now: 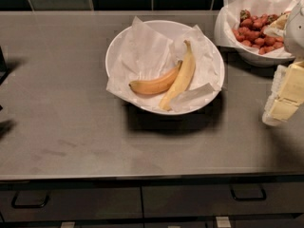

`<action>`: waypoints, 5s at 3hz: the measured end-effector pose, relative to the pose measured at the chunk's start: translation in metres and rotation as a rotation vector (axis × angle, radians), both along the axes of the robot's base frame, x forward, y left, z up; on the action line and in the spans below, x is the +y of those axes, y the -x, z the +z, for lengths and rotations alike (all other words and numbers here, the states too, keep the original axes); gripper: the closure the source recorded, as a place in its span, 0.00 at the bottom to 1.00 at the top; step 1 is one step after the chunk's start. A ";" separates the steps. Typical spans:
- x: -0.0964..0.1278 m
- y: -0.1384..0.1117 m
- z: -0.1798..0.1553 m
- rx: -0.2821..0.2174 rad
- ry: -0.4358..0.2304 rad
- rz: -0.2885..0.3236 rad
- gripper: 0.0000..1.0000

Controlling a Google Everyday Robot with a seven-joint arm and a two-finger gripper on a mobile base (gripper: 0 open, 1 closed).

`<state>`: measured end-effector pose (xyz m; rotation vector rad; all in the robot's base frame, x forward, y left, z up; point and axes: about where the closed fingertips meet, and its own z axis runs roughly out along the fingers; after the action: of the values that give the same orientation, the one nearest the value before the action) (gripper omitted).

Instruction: Pick banana from white bowl

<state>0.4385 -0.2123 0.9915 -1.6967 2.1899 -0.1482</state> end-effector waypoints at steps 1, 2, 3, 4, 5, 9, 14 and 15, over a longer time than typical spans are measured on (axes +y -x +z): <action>0.000 0.000 0.000 0.000 0.000 0.000 0.00; 0.003 -0.010 0.011 -0.038 -0.039 0.020 0.00; 0.029 -0.028 0.027 -0.085 -0.097 0.114 0.00; 0.029 -0.028 0.028 -0.086 -0.097 0.114 0.00; 0.050 -0.029 0.022 -0.090 -0.146 0.156 0.00; 0.088 -0.059 -0.002 -0.111 -0.218 0.203 0.00; 0.103 -0.114 -0.014 -0.107 -0.258 0.260 0.23; 0.110 -0.130 -0.011 -0.133 -0.262 0.283 0.17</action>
Offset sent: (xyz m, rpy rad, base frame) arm 0.0226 0.0043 0.0214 0.0916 -0.0697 0.0440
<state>0.5682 -0.1020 0.9807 -1.7668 1.7658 0.0933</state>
